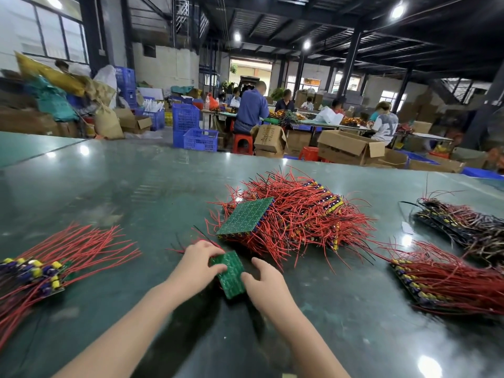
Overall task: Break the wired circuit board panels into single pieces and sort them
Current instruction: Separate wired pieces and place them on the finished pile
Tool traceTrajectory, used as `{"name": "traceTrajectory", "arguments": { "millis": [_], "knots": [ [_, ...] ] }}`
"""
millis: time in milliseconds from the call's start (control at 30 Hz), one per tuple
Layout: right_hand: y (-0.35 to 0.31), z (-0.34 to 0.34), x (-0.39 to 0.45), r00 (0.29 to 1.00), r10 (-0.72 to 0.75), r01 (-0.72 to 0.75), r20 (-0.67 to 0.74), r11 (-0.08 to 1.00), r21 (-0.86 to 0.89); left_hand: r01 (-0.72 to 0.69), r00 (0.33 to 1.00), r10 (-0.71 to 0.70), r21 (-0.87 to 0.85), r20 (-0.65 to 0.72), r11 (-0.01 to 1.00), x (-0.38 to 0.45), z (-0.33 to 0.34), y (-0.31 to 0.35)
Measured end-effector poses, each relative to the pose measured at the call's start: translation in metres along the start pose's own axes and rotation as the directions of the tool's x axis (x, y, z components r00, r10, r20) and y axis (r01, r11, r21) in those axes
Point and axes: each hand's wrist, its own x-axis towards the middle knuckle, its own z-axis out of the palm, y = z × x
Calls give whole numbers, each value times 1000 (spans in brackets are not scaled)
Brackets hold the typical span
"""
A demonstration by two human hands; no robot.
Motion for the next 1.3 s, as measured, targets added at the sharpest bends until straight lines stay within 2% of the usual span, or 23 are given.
{"name": "traceTrajectory", "arguments": {
  "millis": [67,133,233,300,433,533,567,633,667,700,800,867,900,933,1033,1200,1300],
  "knots": [
    [0,1,-2,999,-55,53,-1,980,-194,-49,999,49,7,-5,999,-6,6,8],
    [0,2,-4,995,-104,99,-4,960,-260,12,997,-5,94,-81,995,-14,9,13],
    [2,1,-3,997,-76,77,19,994,-78,235,966,-202,226,-158,945,-29,8,15],
    [-1,2,-3,997,-65,65,39,998,11,328,944,-308,233,-117,916,-35,8,13],
    [-5,0,-6,992,-10,-9,125,989,150,322,947,-322,-28,14,946,-42,3,11],
    [-10,-3,-9,978,-33,-20,207,968,251,289,951,-308,-352,2,890,-44,4,14],
    [-12,-3,-9,977,-37,-34,211,947,321,272,949,-316,-513,3,814,-45,4,17],
    [-16,-1,-11,983,-26,-67,181,869,490,212,942,-336,-791,8,574,-48,3,24],
    [-18,0,-12,990,-14,-67,141,831,553,173,937,-348,-875,5,452,-49,3,26],
    [-20,0,-12,996,-10,-44,87,805,591,133,935,-354,-926,-1,353,-51,4,28],
    [-21,2,-12,998,-42,57,-39,778,625,51,924,-381,-986,-14,161,-55,11,35],
    [-22,4,-12,996,-59,91,-71,738,668,51,913,-407,-999,41,14,-56,14,35],
    [-22,4,-13,996,-59,86,-63,708,701,65,924,-375,-997,77,-45,-56,13,35],
    [-22,4,-13,997,-71,73,-33,682,728,90,945,-310,-994,107,-67,-56,12,33],
    [-23,3,-17,981,-186,91,54,690,718,111,978,-187,-992,98,60,-56,9,24],
    [-23,7,-22,946,-294,324,-138,817,478,54,980,-194,-996,39,73,-56,12,17],
    [-21,4,-22,929,-292,364,-228,837,408,9,975,-223,-995,-13,97,-55,12,17]
  ]
}}
